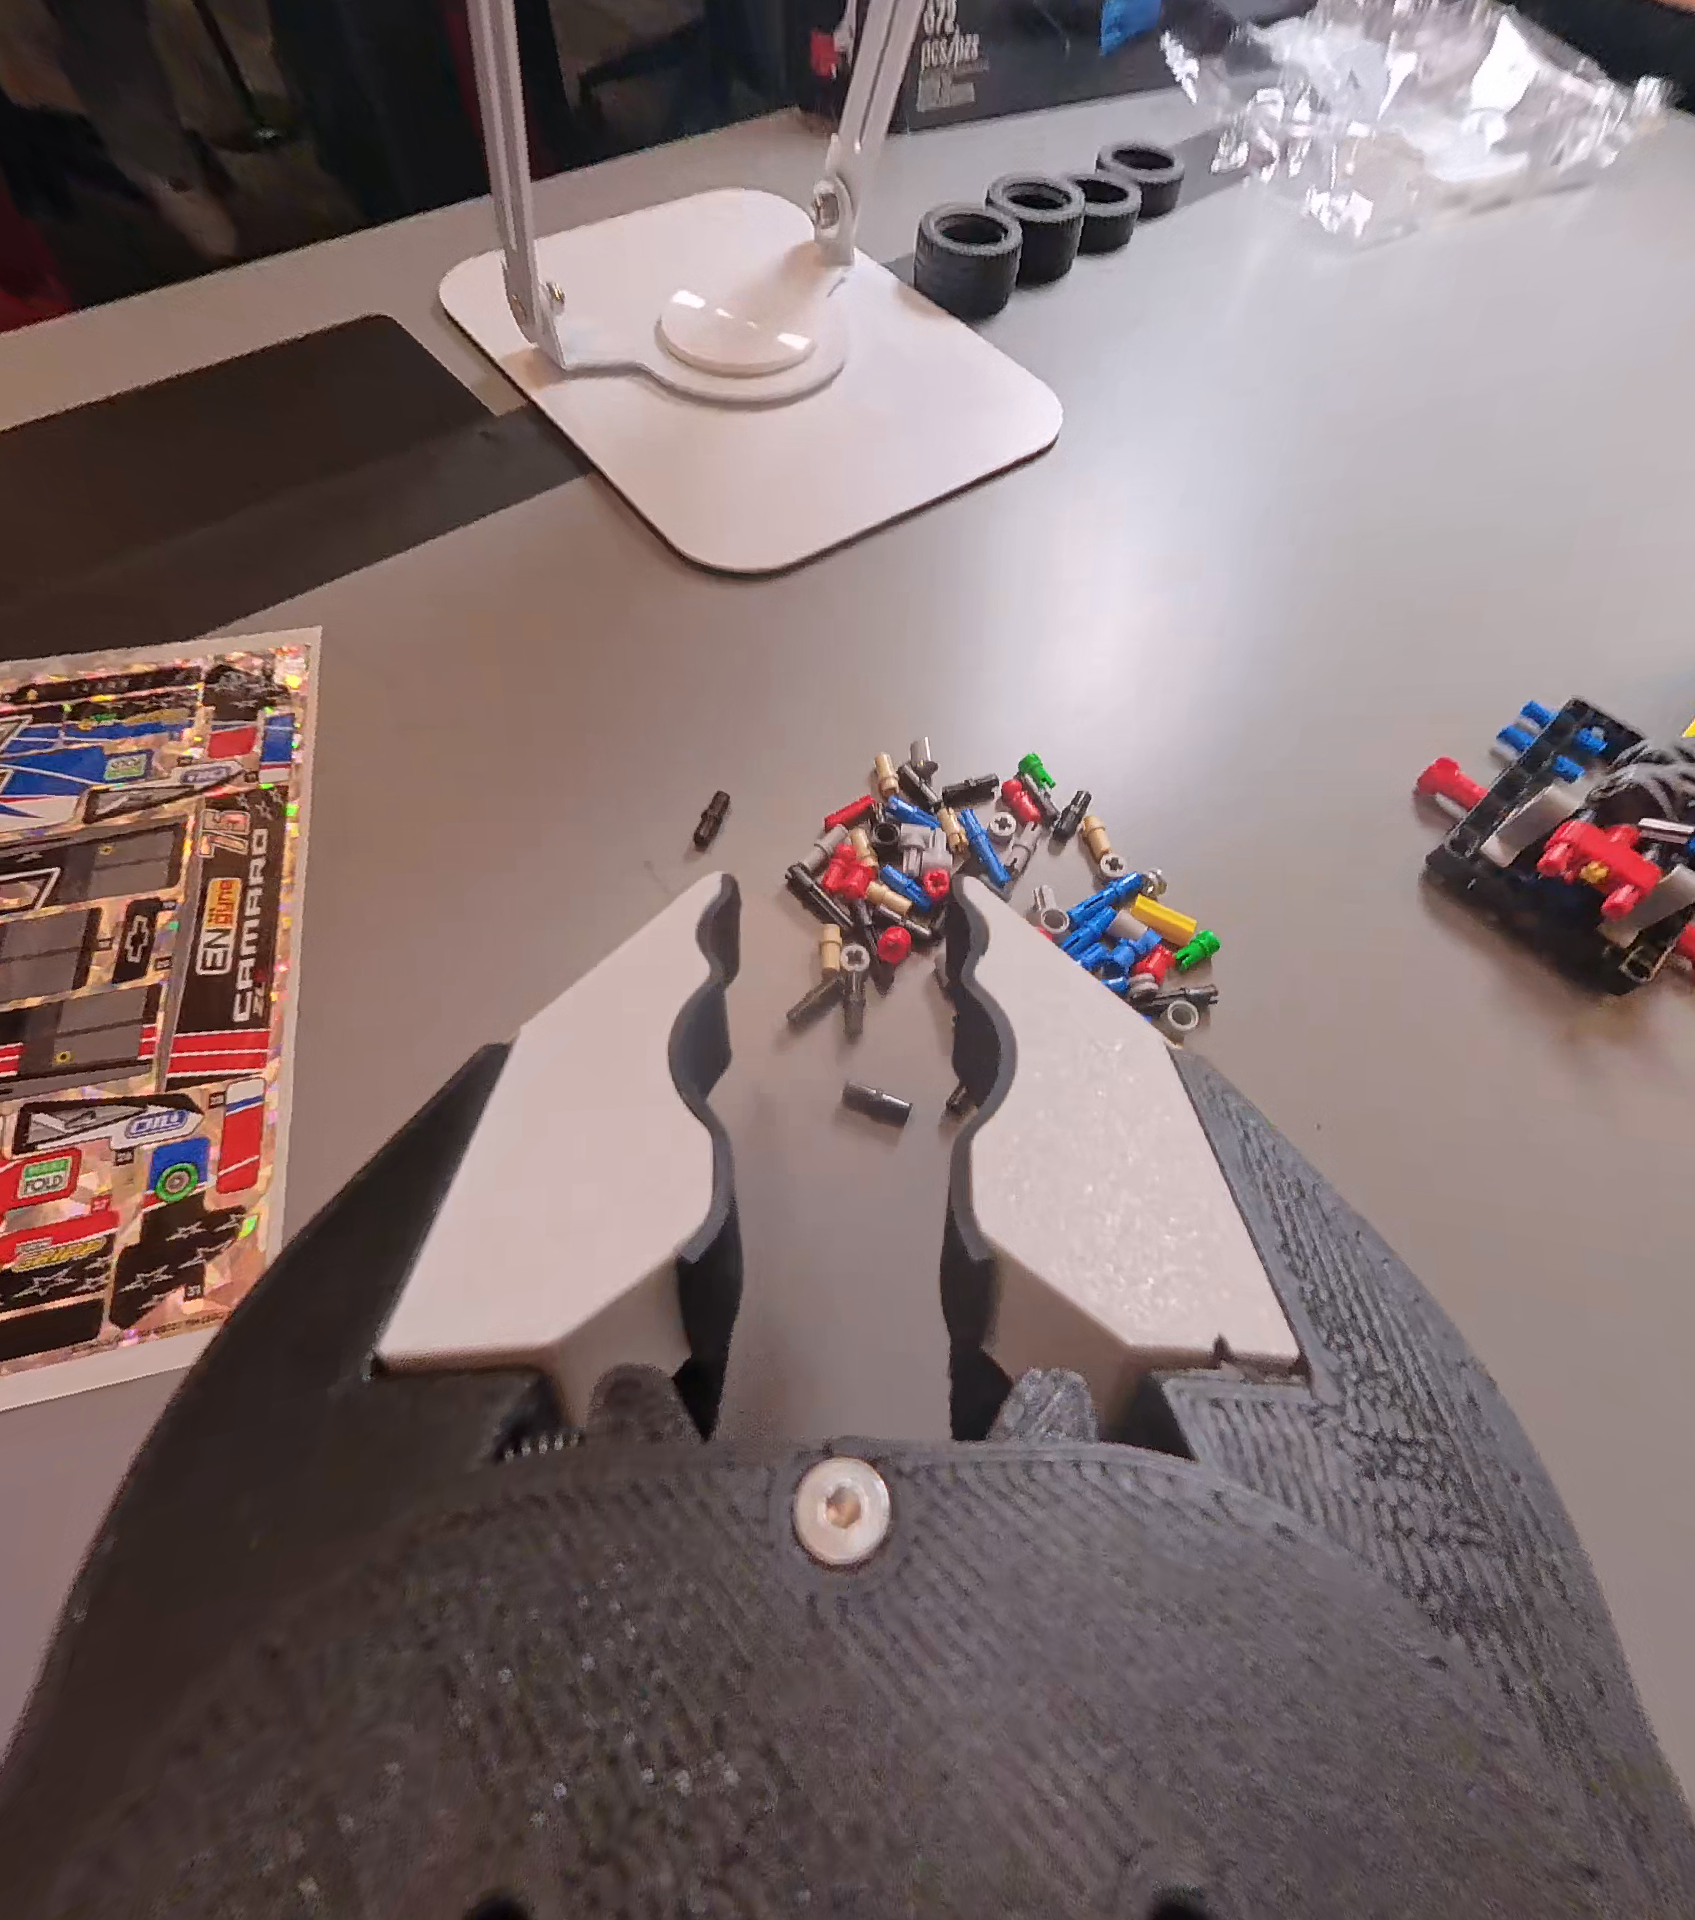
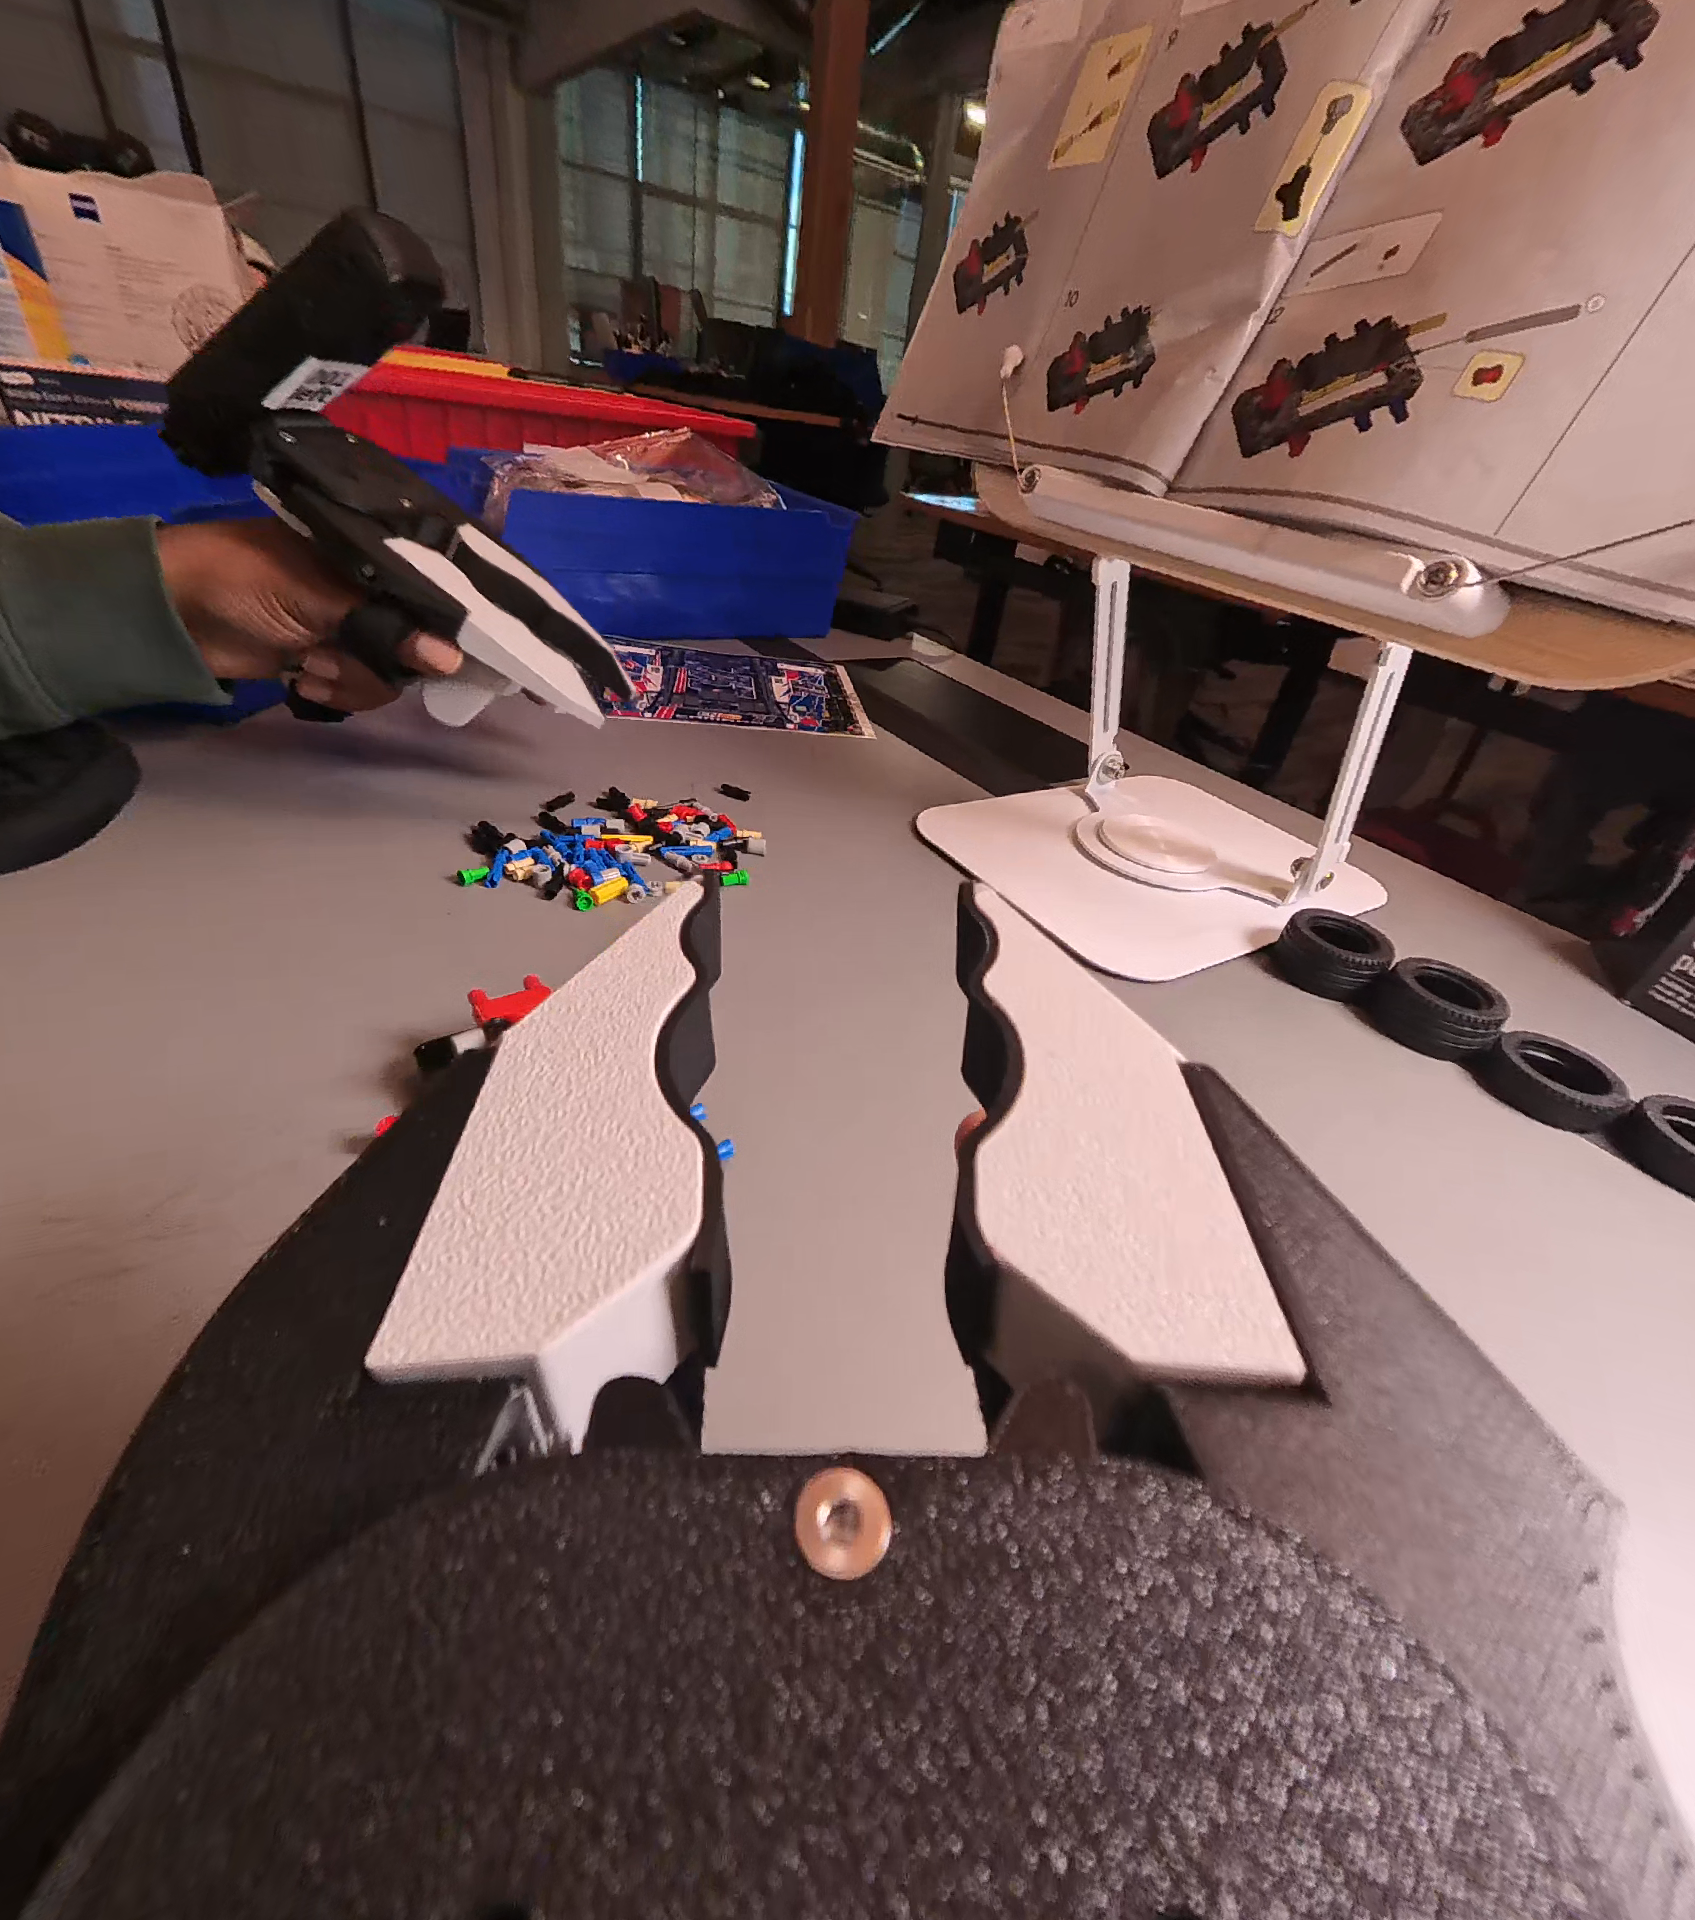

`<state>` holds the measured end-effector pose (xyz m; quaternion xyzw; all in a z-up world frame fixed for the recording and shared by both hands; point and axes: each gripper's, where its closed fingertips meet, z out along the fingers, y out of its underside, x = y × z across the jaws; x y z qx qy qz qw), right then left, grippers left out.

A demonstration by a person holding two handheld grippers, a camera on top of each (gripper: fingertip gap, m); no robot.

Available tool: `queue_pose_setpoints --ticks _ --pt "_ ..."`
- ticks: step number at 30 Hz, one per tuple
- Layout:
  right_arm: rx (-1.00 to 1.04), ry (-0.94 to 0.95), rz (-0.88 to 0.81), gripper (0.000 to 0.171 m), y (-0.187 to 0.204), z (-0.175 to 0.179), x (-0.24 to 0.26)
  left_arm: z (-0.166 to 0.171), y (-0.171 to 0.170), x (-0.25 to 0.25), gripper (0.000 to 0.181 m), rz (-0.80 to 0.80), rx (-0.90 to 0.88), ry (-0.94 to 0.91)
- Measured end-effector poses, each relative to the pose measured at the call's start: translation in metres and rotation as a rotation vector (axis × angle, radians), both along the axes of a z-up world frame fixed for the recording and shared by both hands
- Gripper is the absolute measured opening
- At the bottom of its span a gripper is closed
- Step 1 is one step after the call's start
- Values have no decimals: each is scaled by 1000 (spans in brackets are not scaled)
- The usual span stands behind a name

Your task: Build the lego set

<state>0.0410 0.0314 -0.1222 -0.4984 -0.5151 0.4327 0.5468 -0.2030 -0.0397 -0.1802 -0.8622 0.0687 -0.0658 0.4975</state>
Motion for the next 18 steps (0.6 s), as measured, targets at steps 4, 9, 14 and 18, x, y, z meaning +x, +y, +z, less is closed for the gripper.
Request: queue_pose_setpoints --ticks 4,9,14,18 --pt "-27 -3 -29 44 10 -4 1 10 1 1 41 0 44 -22" --pt "-74 6 -57 43 20 -6 1 6 -2 -8 27 31 19 23" --pt "-105 7 -53 43 22 -8 -2 6 -8 -28 3 99 0 4" --pt "-100 6 -46 42 18 -7 -3 -11 -7 -22 0 61 -60 -4"
